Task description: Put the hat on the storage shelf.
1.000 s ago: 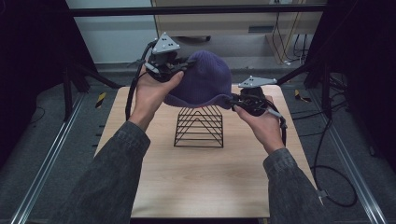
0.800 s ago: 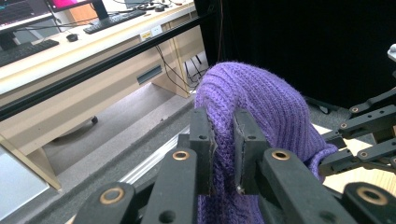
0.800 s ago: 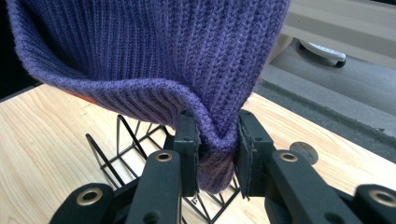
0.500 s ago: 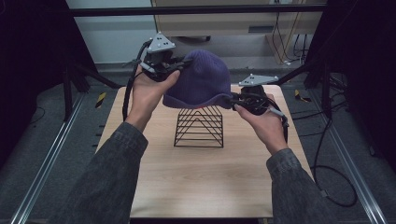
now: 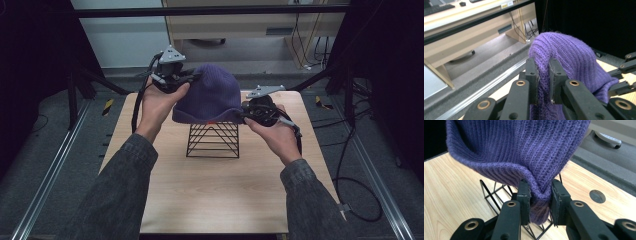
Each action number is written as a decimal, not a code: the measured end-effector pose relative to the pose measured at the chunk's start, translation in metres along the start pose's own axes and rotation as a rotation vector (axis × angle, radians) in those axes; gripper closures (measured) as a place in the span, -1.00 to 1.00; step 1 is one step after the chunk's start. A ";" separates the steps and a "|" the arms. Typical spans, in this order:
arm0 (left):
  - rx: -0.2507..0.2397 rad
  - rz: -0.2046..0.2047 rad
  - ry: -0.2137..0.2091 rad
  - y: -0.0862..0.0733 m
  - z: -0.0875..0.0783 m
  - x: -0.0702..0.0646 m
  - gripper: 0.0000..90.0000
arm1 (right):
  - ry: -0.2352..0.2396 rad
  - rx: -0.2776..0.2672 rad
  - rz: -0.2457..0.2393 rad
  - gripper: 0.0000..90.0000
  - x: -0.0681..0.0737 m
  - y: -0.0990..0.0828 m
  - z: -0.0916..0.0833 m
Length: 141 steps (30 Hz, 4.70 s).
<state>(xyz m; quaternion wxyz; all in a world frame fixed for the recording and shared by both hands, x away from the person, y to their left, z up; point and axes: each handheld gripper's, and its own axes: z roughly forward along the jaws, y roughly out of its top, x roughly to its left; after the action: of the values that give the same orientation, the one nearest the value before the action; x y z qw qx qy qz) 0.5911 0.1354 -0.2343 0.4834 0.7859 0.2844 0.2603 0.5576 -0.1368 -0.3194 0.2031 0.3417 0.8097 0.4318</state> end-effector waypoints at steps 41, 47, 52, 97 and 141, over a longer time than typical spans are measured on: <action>0.047 -0.003 -0.068 -0.038 0.015 -0.008 0.75 | -0.015 0.120 -0.002 0.60 0.003 -0.037 0.015; 0.055 0.005 -0.083 -0.045 0.019 -0.012 0.75 | -0.022 0.128 0.007 0.59 0.004 -0.046 0.020; 0.056 0.009 -0.096 -0.054 0.020 -0.014 0.75 | -0.028 0.138 0.007 0.59 0.006 -0.056 0.024; 0.085 0.015 -0.116 -0.119 0.028 -0.025 0.76 | -0.024 0.244 0.010 0.57 0.013 -0.101 0.064; 0.115 0.006 -0.106 -0.137 0.033 -0.025 0.71 | 0.007 0.287 0.030 0.70 0.010 -0.111 0.073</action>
<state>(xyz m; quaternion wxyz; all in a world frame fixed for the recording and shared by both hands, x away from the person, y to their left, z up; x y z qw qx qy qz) 0.5692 0.1482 -0.3748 0.4509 0.8261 0.2703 0.2030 0.5543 -0.1318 -0.4527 0.1428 0.3777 0.8587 0.3155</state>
